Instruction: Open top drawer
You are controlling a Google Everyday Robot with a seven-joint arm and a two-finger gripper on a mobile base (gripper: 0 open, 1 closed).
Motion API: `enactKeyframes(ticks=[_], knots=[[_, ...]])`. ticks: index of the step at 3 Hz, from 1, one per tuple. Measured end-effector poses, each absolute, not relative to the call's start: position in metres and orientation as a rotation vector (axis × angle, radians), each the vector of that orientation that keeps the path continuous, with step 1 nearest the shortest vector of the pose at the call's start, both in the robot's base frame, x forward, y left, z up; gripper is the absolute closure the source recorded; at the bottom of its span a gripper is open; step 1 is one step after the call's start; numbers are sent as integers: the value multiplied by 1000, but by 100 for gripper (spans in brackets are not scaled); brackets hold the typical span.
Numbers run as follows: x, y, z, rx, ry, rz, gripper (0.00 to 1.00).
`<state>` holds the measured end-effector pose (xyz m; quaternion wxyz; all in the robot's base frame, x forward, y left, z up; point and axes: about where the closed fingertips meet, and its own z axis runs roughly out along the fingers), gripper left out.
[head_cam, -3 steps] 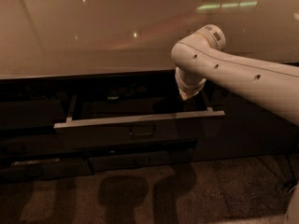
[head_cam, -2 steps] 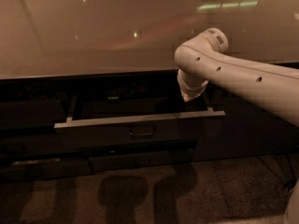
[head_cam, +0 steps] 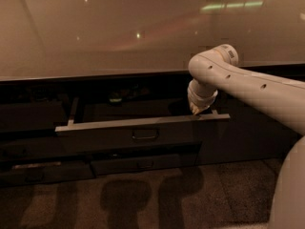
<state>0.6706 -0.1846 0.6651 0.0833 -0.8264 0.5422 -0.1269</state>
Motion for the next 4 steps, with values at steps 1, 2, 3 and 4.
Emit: enactKeyframes(ticks=[1,2,3,4], knots=[[670,-184,663,-2473,1618,-376,100],[656,-182,656,-2494,1597,-370,82],[639,-182,681,-2444,1533,-459,58],[582,-183,662,-2478,1483,-464,34]])
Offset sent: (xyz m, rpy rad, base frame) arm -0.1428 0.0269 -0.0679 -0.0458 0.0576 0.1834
